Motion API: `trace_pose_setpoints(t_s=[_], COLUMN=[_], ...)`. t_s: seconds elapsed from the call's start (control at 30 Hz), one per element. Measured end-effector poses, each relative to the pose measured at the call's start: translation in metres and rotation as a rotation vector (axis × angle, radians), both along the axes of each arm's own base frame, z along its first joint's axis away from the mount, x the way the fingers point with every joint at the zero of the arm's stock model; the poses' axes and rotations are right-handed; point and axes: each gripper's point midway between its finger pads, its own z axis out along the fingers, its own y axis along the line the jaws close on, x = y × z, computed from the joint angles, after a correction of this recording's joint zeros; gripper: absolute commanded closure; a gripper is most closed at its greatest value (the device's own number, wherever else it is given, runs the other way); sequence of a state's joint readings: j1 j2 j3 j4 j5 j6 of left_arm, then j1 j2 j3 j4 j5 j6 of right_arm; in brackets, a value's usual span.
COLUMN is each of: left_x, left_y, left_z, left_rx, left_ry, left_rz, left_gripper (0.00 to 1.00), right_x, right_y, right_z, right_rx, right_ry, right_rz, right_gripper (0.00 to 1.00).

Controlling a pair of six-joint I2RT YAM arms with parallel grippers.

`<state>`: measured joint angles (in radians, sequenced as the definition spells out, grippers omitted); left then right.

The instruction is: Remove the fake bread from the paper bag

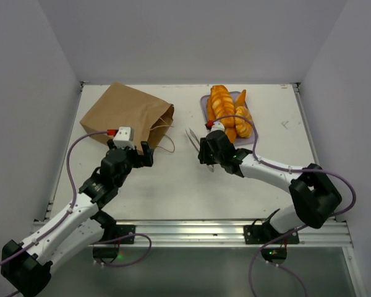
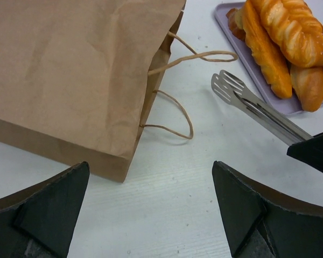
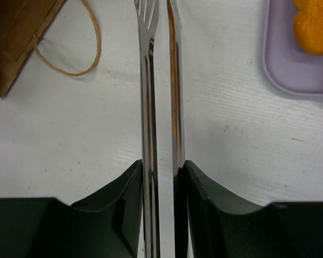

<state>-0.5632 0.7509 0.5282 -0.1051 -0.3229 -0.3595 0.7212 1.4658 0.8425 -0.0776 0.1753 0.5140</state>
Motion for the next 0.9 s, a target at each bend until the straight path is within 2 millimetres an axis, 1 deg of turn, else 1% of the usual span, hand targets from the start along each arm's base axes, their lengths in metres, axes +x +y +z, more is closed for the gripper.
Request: trace_pose_setpoints(t_s=[0.13, 0.27, 0.57, 0.73, 0.9], left_x=[-0.005, -0.007, -0.009, -0.009, -0.011], left_y=[0.0, 0.002, 0.003, 0.003, 0.005], left_z=[-0.012, -0.016, 0.001, 0.002, -0.007], left_rx=[-0.015, -0.023, -0.061, -0.058, -0.056], left_ry=[-0.002, -0.006, -0.076, -0.088, -0.089], left_rz=[-0.008, -0.008, -0.01, -0.012, -0.013], left_gripper=[0.0, 0.0, 0.0, 0.0, 0.0], right_x=[-0.001, -0.001, -0.007, -0.009, -0.007], right_y=[0.005, 0.01, 0.012, 0.013, 0.018], right_z=[-0.014, -0.027, -0.061, -0.069, -0.068], right_rx=[-0.026, -0.041, -0.103, -0.125, -0.127], right_ry=[0.015, 0.024, 0.074, 0.078, 0.067], right_rz=[0.002, 0.004, 0.002, -0.001, -0.001], right_gripper=[0.61, 0.58, 0.56, 0.53, 0.48])
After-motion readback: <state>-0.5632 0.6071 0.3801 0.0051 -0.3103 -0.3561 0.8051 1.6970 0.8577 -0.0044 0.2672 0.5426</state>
